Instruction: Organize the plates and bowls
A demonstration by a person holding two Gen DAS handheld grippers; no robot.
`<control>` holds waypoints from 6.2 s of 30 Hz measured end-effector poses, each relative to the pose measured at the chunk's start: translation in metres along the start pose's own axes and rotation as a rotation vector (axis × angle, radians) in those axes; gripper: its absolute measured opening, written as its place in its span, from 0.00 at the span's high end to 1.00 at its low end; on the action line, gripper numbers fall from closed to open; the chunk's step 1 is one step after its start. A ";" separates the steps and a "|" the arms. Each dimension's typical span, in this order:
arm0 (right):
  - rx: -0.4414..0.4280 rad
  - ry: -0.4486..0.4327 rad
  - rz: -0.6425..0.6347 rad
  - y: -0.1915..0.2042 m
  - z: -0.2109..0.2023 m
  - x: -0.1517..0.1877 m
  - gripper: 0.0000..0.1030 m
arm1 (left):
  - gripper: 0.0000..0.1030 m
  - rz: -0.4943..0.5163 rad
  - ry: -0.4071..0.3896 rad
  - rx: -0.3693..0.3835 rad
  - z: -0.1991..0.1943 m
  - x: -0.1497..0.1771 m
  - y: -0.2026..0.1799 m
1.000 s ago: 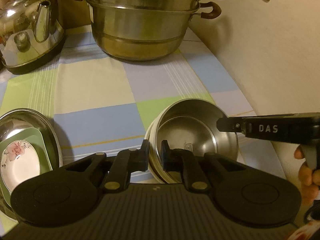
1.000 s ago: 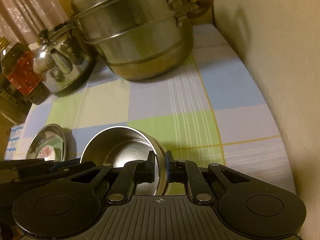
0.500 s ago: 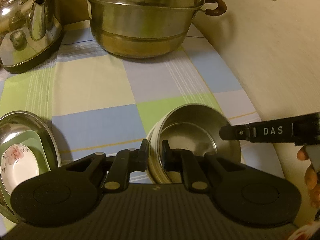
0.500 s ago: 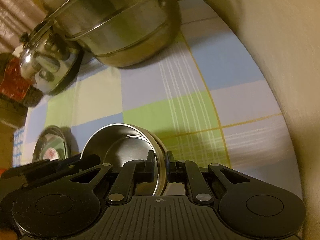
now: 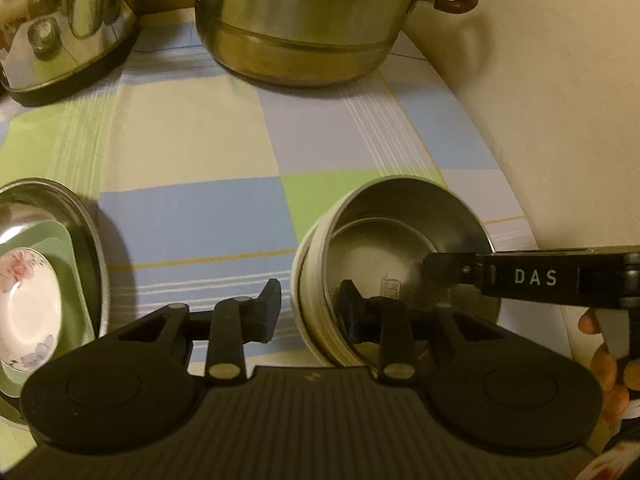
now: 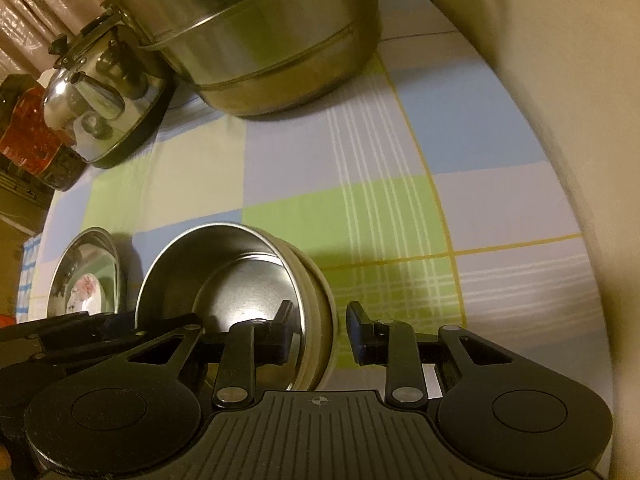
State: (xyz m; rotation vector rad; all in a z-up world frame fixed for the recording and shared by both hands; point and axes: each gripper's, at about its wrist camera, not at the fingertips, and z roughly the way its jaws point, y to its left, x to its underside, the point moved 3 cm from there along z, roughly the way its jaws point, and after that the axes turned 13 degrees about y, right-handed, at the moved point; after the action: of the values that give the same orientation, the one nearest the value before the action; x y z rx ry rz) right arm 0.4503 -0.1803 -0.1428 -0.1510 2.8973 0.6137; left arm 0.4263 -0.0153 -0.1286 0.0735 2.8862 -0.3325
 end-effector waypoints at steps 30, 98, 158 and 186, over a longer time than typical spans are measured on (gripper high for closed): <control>-0.039 0.133 -0.201 0.086 0.029 0.021 0.76 | 0.76 -0.213 -0.011 -0.075 -0.040 0.058 0.074; -0.083 -0.078 -0.488 0.106 -0.038 0.160 0.42 | 0.74 -0.365 -0.175 -0.271 -0.133 0.203 0.042; 0.102 0.006 -0.124 0.129 0.044 0.063 0.85 | 0.78 -0.105 -0.015 -0.077 -0.042 0.079 0.106; 0.045 -0.057 -0.307 0.231 0.038 0.028 0.86 | 0.78 -0.250 -0.150 -0.139 -0.106 0.072 0.192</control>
State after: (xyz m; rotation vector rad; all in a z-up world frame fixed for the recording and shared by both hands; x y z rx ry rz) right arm 0.3969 0.0432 -0.0917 -0.5499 2.7490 0.4888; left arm 0.3474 0.1975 -0.0870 -0.3236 2.7614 -0.1714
